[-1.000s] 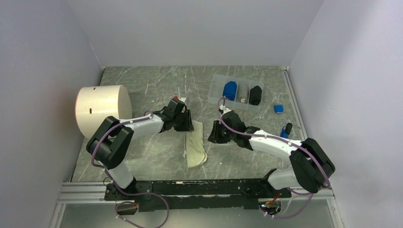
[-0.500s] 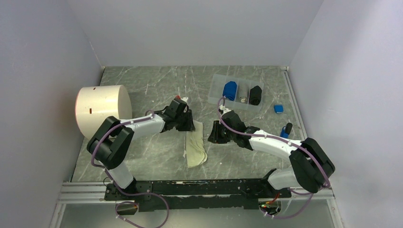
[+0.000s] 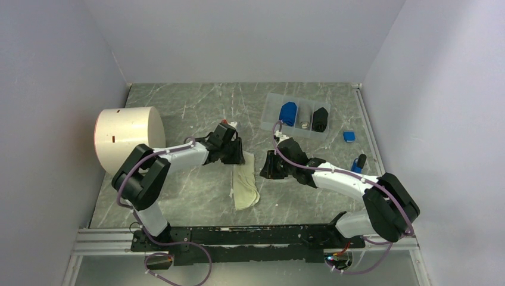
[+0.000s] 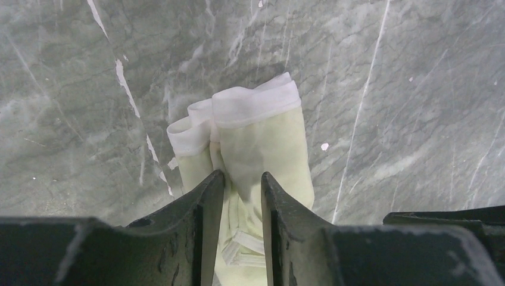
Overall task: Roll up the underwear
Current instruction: Fold the underwear at the center of the board.
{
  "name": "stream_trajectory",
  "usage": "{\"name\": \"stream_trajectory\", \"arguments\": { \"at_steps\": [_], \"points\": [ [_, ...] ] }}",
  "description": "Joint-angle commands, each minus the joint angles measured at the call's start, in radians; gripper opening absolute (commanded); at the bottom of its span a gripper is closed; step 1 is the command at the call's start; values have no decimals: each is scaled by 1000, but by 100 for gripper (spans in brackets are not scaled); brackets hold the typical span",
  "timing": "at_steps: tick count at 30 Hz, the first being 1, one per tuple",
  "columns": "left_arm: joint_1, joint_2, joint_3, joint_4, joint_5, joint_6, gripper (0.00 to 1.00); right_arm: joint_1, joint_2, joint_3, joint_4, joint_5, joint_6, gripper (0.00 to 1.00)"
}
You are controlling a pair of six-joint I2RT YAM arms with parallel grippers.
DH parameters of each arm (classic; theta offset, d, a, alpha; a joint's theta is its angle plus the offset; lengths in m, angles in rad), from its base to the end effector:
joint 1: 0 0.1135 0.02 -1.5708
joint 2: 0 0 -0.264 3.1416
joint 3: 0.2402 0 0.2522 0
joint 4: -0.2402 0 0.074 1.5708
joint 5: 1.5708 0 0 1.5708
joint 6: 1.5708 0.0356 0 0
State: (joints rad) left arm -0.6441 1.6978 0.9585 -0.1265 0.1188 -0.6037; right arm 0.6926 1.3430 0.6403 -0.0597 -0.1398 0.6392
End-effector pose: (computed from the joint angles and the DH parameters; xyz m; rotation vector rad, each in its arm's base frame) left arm 0.2739 -0.2110 0.1714 0.1075 2.5529 -0.6723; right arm 0.2008 0.1731 0.1827 -0.1400 2.4703 0.7897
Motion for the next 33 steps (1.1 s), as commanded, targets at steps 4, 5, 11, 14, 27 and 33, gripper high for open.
{"name": "stream_trajectory", "arguments": {
  "at_steps": [4,5,11,14,27,33],
  "points": [
    [-26,41,59,-32,-37,19,36,-4,-13,37,21,-12,-4,29],
    [-31,44,65,-40,-47,20,36,-4,-13,39,17,-11,-5,29],
    [-38,16,56,-47,-87,7,20,-4,-20,41,7,-1,-7,29],
    [-45,-44,29,-33,-117,-15,16,-3,-20,41,9,-7,-6,29],
    [-45,-104,-19,-76,-199,-69,8,-3,10,64,26,-36,-8,30],
    [-45,-118,-61,-65,-222,-108,7,-3,42,96,38,-49,-11,30]
  ]
}}
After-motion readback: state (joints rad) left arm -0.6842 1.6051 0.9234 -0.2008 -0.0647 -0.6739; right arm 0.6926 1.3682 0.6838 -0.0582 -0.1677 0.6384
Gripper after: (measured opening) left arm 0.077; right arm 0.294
